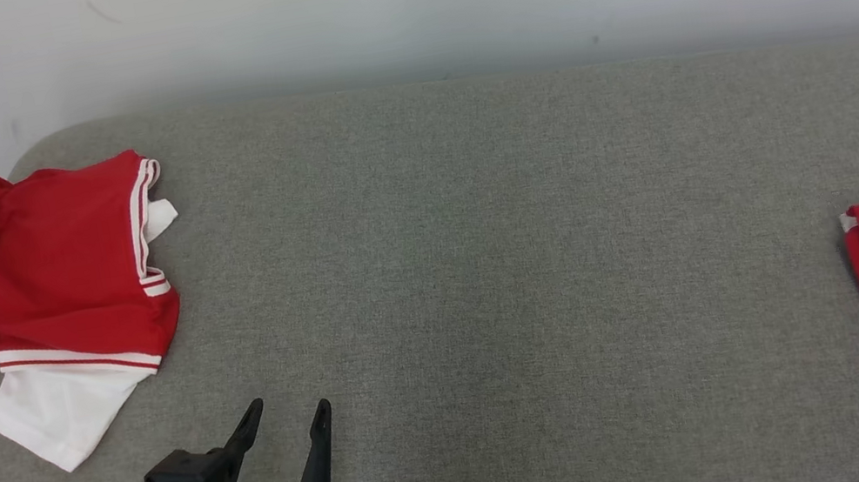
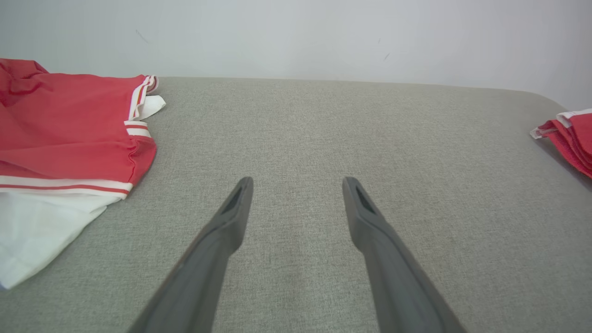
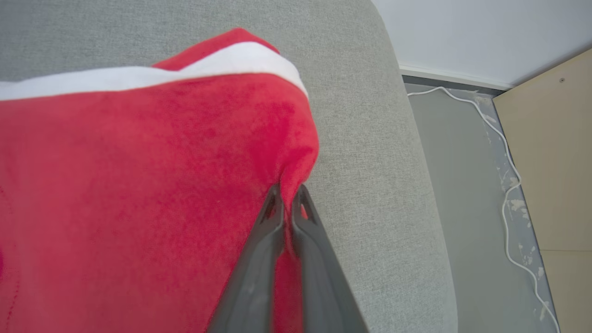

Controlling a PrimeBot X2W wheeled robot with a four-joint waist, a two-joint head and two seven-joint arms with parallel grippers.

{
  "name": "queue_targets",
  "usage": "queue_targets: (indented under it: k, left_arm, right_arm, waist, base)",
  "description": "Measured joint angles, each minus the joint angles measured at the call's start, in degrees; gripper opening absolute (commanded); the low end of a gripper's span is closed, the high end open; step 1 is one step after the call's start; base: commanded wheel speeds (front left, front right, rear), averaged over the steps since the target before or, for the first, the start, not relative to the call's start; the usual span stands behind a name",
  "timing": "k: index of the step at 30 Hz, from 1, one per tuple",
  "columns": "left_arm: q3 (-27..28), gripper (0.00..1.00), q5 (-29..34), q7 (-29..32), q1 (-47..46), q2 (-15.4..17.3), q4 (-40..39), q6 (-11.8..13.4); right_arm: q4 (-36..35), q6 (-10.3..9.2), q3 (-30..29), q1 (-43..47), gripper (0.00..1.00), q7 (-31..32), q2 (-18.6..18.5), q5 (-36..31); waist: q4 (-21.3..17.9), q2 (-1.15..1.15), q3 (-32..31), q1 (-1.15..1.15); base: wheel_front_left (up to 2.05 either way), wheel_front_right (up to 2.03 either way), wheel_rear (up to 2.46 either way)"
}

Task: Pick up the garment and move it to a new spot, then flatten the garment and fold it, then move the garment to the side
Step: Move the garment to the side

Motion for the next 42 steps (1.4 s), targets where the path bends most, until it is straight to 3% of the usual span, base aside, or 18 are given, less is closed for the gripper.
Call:
queue_targets:
  k: [5,8,9,10,11,18,23,28,30,34,42]
  left_arm:
    - [0.0,1.0,0.2,0.1,-0.4,0.0,-0.1,0.0]
    - [0.0,1.0,0.2,0.6,-0.5,0.3,-0.2,0.0]
    - [0.2,1.0,0.2,0.6,-0.5,0.5,-0.4,0.0]
    - [0.3,1.0,0.2,0.6,-0.5,0.7,-0.6,0.0]
    - [0.5,1.0,0.2,0.6,-0.5,0.8,-0.7,0.0]
    - [0.2,1.0,0.2,0.8,-1.6,0.5,-0.3,0.0]
    - [0.5,1.0,0.2,0.3,-1.6,0.2,0.6,0.0]
    - [1.5,1.0,-0.2,-1.9,-1.9,-0.6,2.0,0.0]
    - [2.2,1.0,-0.2,-2.7,-2.2,-0.7,3.2,0.0]
    - [4.2,1.0,0.0,-4.7,-2.3,-0.4,5.3,0.5]
    - [6.6,1.0,0.8,-6.8,1.7,0.6,7.4,1.0]
  right_arm:
    - [0.7,0.96,-1.5,0.2,0.0,-1.8,-4.2,-0.2]
    - [1.0,0.59,-2.5,0.3,0.0,-2.9,-5.0,-0.2]
    - [0.9,0.59,-2.4,0.3,0.29,-3.2,-5.0,-0.3]
    - [0.7,0.59,-2.3,0.3,0.49,-3.6,-5.0,-0.7]
    - [0.7,0.44,-2.3,0.2,1.0,-4.1,-5.0,-0.9]
    - [-1.5,0.01,-0.2,-1.1,1.0,-8.8,-4.6,-4.2]
    - [-3.9,0.43,0.1,-3.7,1.0,-13.2,-2.1,-4.7]
    - [-6.4,0.76,-0.3,-4.2,1.0,-18.4,4.2,-2.5]
    - [-7.8,1.9,-0.3,-3.9,1.0,-20.8,7.1,-1.2]
    - [-12.1,2.55,-0.7,1.1,1.0,-26.3,13.1,1.5]
    - [-17.9,0.8,0.4,9.9,1.0,-30.9,20.3,2.5]
  waist:
    - [0.1,0.0,0.8,0.0]
    - [0.1,0.0,1.1,0.0]
    - [0.1,0.0,1.3,0.0]
    - [0.0,0.0,1.4,0.0]
    - [0.0,0.0,1.6,0.0]
    - [-0.3,-0.01,1.9,0.0]
    - [-0.6,-0.01,0.9,-0.01]
    - [-1.1,-0.01,-1.0,-0.01]
    - [-1.3,-0.01,-2.0,-0.01]
    - [-2.3,-0.01,-5.0,-0.01]
    - [-4.8,-0.01,-10.2,-0.02]
  base:
    - [0.0,0.0,0.0]
    - [0.0,0.0,0.0]
    - [0.0,0.0,0.0]
    - [0.0,0.0,0.0]
    - [0.0,0.0,0.0]
    - [0.0,0.0,0.0]
    - [0.0,0.0,0.0]
    - [0.0,0.0,0.0]
    - [0.0,0.0,0.0]
    - [0.0,0.0,0.0]
    - [0.0,0.0,0.0]
